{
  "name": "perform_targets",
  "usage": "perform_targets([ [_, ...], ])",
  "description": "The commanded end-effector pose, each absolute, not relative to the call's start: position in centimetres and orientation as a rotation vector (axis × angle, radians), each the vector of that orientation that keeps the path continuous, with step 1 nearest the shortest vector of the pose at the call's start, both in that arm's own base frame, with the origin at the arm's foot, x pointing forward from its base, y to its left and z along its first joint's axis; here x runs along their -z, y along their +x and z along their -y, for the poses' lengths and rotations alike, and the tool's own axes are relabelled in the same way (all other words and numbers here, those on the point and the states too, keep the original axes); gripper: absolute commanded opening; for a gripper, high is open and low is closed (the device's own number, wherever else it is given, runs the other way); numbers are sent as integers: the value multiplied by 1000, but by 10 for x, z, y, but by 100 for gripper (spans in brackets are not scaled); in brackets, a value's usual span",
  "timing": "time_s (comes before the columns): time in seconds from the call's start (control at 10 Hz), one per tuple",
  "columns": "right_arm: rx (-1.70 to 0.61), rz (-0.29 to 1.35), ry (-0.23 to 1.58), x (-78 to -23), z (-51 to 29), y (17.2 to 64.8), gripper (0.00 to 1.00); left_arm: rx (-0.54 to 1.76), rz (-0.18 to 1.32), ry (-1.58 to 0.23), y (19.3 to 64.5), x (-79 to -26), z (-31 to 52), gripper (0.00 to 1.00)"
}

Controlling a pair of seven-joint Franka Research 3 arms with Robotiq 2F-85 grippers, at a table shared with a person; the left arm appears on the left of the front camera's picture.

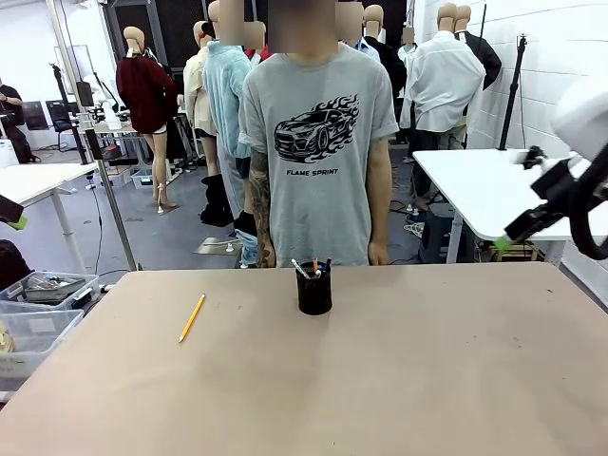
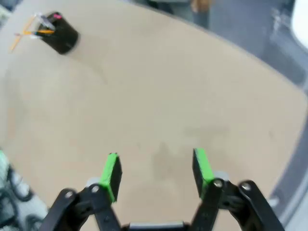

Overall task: Place the pens into the pen holder.
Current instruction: Pick up a writing instrument from the table and place it into the Pen holder.

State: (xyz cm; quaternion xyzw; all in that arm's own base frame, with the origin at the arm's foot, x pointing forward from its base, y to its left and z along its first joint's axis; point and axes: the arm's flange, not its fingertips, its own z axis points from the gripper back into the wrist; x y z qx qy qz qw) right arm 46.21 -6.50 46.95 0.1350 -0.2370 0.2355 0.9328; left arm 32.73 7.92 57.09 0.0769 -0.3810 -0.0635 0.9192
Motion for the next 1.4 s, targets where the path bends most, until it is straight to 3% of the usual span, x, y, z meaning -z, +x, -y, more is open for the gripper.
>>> perform_targets([
  [0.0, -337, 346, 319, -492, 78, 459, 74, 128, 792, 163, 329, -570, -79, 100],
  [0.3, -204, 223, 163, -493, 86, 470, 74, 128, 792, 163, 329, -570, -79, 100],
  [0.7, -209, 270, 175, -489, 98, 457, 74, 141, 743, 200, 334, -573, -56, 100],
  [1.0, -209, 270, 175, -489, 98, 457, 74, 293, 567, 294, 427, -541, 31, 100],
  [1.3, -209, 270, 175, -489, 98, 457, 74, 234, 363, 191, 480, -490, 104, 100],
])
